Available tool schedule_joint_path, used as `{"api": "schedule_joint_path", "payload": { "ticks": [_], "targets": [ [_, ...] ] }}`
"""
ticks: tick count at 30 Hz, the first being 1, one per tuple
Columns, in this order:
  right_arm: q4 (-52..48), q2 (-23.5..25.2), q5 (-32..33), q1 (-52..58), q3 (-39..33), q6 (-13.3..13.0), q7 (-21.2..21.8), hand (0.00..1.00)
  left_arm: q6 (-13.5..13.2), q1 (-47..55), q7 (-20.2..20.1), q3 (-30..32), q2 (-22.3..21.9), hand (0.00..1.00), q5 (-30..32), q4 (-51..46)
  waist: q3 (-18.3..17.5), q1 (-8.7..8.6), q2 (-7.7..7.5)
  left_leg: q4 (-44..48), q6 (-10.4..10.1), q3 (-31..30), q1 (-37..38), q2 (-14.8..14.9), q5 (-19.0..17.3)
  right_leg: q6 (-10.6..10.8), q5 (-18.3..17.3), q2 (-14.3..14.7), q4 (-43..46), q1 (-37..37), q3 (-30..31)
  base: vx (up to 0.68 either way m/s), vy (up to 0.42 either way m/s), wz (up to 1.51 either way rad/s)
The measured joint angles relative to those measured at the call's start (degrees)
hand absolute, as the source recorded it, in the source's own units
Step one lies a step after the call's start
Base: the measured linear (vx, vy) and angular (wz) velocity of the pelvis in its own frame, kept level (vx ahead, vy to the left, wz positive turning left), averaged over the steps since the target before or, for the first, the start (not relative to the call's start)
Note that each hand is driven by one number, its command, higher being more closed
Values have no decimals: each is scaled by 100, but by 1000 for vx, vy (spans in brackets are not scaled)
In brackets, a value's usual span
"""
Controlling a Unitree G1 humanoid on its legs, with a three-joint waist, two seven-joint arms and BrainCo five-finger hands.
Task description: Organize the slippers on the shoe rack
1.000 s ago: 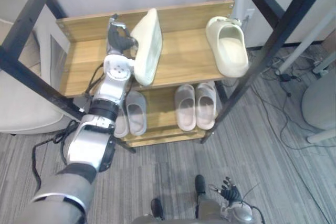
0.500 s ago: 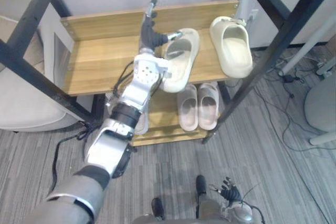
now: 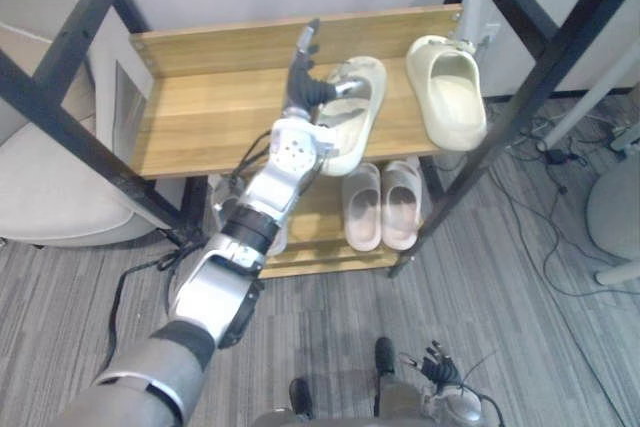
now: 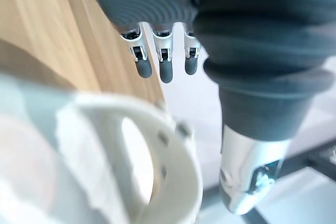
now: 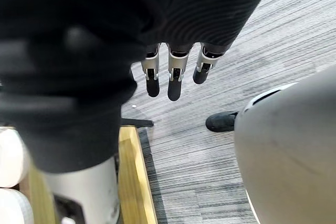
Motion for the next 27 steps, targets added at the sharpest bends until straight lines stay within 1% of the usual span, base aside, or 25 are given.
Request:
{"api": "schedule_joint_path", "payload": {
  "ticks": [7, 11, 13, 17, 20, 23, 25, 27],
  "targets": [
    [154, -18, -20, -90, -4, 18, 7, 0, -93, 180, -150, 28, 57, 0, -113, 176, -6, 12, 10, -87, -11, -115, 82, 8, 59, -45, -30, 7, -40, 95, -132, -5, -10, 7],
    [158, -17, -32, -89, -3, 18, -1, 0, -104, 503, -235, 185, 71, 0, -196, 175, -6, 27, 10, -88, -11, -136, 85, 10, 61, -43, -29, 8, -41, 106, -158, 3, -1, 1],
    [161, -15, -43, -89, -2, 16, -10, 0, -195, 655, -308, 223, 59, 0, -232, 125, -5, 25, 9, -88, -10, -170, 100, 14, 61, -42, -30, 8, -41, 139, -210, 17, -5, 10],
    [185, -12, -51, -88, 7, 16, -15, 0, -265, 875, -331, 220, -7, 0, -310, 16, -5, 26, 1, -107, -12, -265, 194, 20, 60, 3, -75, 5, -43, 281, -288, 12, -8, 11],
    [209, -16, -51, -90, 6, 16, -39, 0, -376, 996, -334, 215, -51, 0, -327, -83, -5, 43, -5, -119, -18, -272, 191, 27, 64, 22, -88, 5, -43, 278, -296, 0, 0, 0],
    [221, -16, -50, -90, 6, 15, -73, 0, -389, 999, -335, 63, -92, 0, -326, -85, -5, 43, -8, -205, -30, -276, 233, 34, 90, 37, -99, 13, -43, 286, -306, 0, 0, 0],
    [234, -14, -49, -90, 7, 14, -85, 0, -393, 1000, -339, 10, -195, 0, -325, -85, -11, 44, -18, -225, -30, -276, 253, 38, 90, 46, -105, 17, -43, 296, -312, 0, 0, 0],
    [241, -6, -49, -90, 6, 14, -106, 0, -478, 1000, -368, -164, -252, 0, -322, -84, -19, 41, -32, -245, -30, -276, 263, 42, 90, 50, -109, 22, -43, 297, -319, 0, 0, 0]
  ]
}}
